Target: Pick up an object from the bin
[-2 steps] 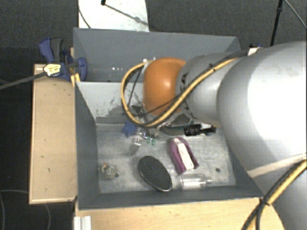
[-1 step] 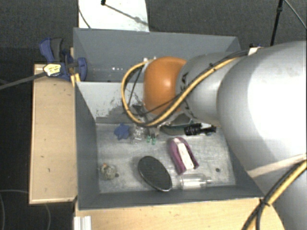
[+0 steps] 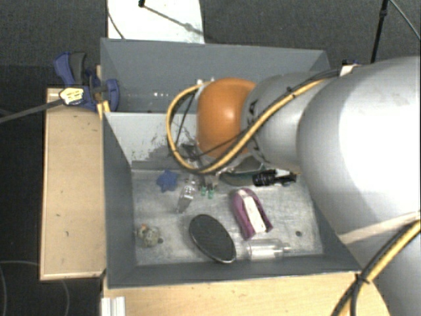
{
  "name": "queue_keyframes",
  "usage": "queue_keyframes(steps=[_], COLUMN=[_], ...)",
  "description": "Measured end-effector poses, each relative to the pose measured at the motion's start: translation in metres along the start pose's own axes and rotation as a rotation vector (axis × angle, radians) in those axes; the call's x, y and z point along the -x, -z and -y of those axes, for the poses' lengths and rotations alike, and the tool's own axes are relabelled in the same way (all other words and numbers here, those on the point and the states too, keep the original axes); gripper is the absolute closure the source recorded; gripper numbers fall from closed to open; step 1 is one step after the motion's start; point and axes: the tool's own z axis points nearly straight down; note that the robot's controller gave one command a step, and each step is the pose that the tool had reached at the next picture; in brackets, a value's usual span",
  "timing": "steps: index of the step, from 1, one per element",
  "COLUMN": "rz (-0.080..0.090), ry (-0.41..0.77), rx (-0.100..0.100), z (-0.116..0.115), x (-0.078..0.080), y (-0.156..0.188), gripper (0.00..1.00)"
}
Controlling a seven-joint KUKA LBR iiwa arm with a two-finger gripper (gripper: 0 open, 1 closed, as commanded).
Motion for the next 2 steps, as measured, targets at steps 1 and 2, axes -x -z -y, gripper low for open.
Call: queue_keyframes(steps=[1, 2], rz=[0.004, 0.003], ry=[0.108, 0.338], rx=[0.004, -0.001], z=[-0.065, -0.026], x=[-0.019, -0.016], y=[-0.005, 0.024], gripper=[0.00, 0.00])
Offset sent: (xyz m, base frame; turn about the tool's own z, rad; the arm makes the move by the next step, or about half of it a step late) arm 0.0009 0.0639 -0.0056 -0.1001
